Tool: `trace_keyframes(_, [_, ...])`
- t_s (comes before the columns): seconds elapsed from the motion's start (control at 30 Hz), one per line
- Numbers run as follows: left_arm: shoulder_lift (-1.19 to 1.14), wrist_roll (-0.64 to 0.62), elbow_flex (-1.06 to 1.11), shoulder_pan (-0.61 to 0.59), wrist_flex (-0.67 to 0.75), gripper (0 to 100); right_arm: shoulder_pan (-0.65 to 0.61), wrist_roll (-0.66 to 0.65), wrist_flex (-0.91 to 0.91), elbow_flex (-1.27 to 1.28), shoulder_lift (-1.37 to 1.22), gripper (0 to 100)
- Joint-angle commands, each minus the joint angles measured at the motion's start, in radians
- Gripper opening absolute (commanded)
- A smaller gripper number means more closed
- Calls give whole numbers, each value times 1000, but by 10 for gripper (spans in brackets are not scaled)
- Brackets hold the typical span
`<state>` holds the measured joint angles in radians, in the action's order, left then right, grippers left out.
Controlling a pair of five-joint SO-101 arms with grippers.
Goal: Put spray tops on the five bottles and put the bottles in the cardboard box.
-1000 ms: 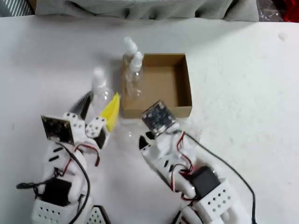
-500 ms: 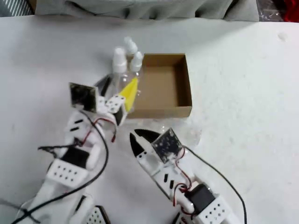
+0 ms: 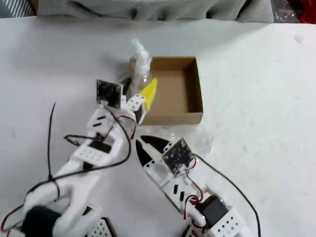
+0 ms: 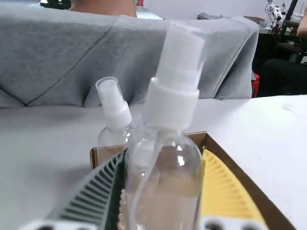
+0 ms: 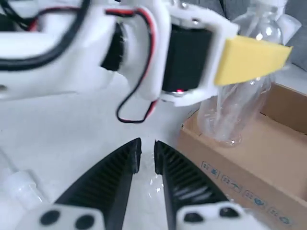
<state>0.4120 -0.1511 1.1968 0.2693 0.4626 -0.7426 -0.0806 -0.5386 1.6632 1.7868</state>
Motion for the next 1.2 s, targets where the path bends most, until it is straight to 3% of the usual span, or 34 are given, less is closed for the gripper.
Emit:
trace_keyframes(0.0, [-128,-9,-114,-22,91,20,-1,-11,7,2,12,15])
trace_keyframes(0.17, [-202,-9,-120,-33,166,20,-1,-11,7,3,12,15])
trace_keyframes(1.17, [-302,-2,-60,-31,189,20,5,-11,5,5,12,15])
